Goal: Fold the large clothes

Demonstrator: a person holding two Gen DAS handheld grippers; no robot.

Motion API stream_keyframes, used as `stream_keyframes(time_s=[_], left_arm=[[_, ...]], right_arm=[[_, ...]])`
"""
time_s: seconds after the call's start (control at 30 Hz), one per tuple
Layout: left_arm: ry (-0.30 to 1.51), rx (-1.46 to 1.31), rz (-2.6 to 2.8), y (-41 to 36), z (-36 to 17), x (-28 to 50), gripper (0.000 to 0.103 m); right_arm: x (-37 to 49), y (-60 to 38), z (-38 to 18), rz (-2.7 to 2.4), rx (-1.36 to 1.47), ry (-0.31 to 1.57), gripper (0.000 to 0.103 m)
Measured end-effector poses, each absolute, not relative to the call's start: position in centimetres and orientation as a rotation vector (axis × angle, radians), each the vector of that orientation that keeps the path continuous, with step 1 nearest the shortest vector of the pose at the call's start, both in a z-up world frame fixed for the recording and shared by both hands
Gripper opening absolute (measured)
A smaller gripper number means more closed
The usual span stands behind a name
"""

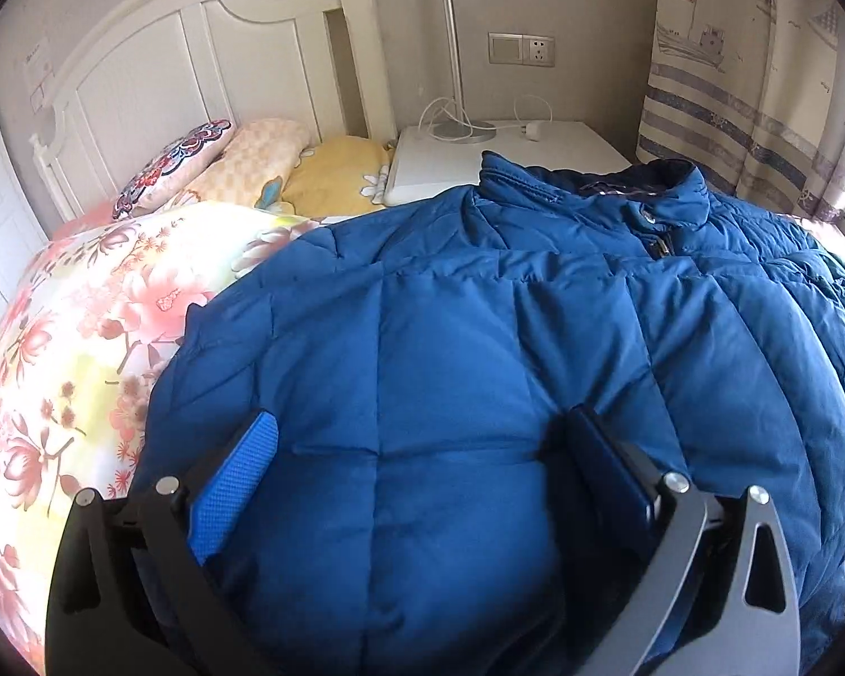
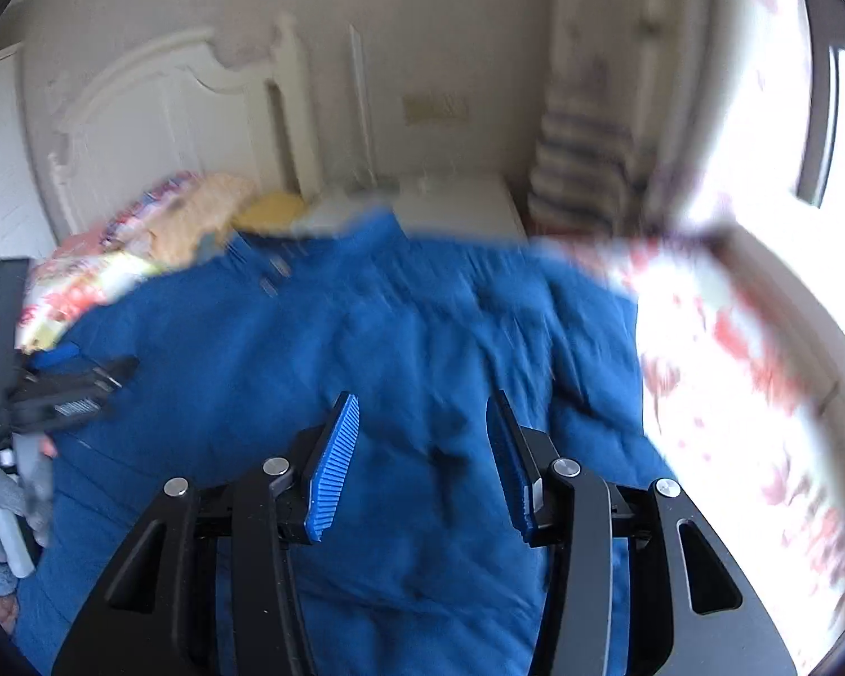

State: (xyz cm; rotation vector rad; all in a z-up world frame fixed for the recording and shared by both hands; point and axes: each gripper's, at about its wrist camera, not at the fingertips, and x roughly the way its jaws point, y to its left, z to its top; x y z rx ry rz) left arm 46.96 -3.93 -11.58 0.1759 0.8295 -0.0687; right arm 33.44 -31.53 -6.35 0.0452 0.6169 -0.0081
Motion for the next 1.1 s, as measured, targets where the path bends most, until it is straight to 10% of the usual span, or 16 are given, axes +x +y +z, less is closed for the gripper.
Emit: stream_keyframes(time_s=[1.1], left_arm=[[0.825,0.142,-0.088,-3.3,-11.6,47.2,0.101]], right_arm=[[43.5,-41.0,-11.8,-0.072,0.272,0.817,0.057]])
